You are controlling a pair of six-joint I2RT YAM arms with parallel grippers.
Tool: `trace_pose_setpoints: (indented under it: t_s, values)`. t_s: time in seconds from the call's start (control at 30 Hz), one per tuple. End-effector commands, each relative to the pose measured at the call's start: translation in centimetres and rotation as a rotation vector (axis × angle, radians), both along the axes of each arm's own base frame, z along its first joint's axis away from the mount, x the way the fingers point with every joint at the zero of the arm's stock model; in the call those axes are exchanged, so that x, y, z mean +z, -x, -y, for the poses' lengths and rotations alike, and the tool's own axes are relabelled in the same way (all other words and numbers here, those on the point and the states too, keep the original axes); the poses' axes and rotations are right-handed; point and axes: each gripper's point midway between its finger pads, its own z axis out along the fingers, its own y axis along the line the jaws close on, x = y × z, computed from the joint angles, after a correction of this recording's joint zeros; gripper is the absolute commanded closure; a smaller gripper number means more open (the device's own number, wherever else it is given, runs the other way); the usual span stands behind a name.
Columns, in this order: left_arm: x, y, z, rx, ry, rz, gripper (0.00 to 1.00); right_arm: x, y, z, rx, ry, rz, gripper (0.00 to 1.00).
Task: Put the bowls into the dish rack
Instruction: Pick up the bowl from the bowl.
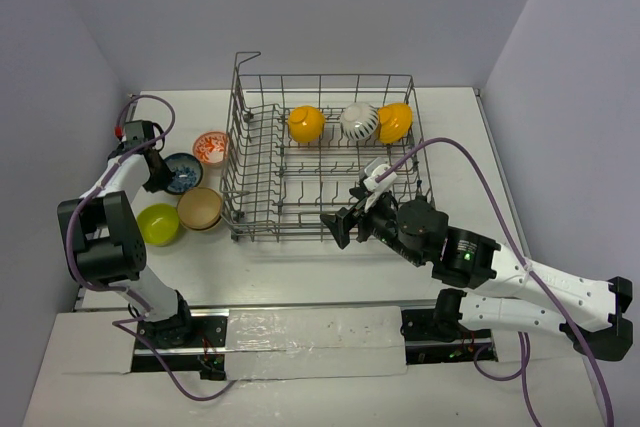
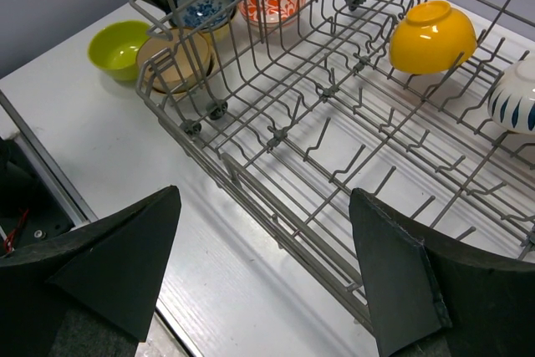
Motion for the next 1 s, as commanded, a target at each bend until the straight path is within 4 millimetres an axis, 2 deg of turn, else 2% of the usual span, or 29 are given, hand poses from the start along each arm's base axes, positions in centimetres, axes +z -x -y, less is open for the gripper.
trace_pose_setpoints:
  t_s: [0.0,0.23,0.43,0.63,0.8,0.97]
  values:
    - [1.4,0.0,0.6,-0.03,0.015,0.031,0.89,0.9,0.0,0.1,-0.01,-0.036,0.025,0.11]
    - [1.9,0.4,0.7,-0.041,0.014,0.031,0.9,0.5,0.0,0.0,-0.005,-0.026,0.02,0.11]
    - [3.2,0.3,0.7,-0.047,0.009,0.048,0.91,0.5,-0.1,0.0,-0.01,-0.023,0.019,0.11]
    - [2.9,0.7,0.9,-0.06,0.015,0.028,0.92,0.6,0.0,0.2,-0.011,-0.029,0.022,0.1]
    - [2.6,1.0,1.2,-0.074,0.029,0.016,1.0,0.6,0.0,0.2,-0.012,-0.032,0.021,0.1]
    - [2.9,1.3,1.4,-0.075,0.033,0.022,1.0,0.5,0.0,0.2,-0.012,-0.03,0.019,0.1]
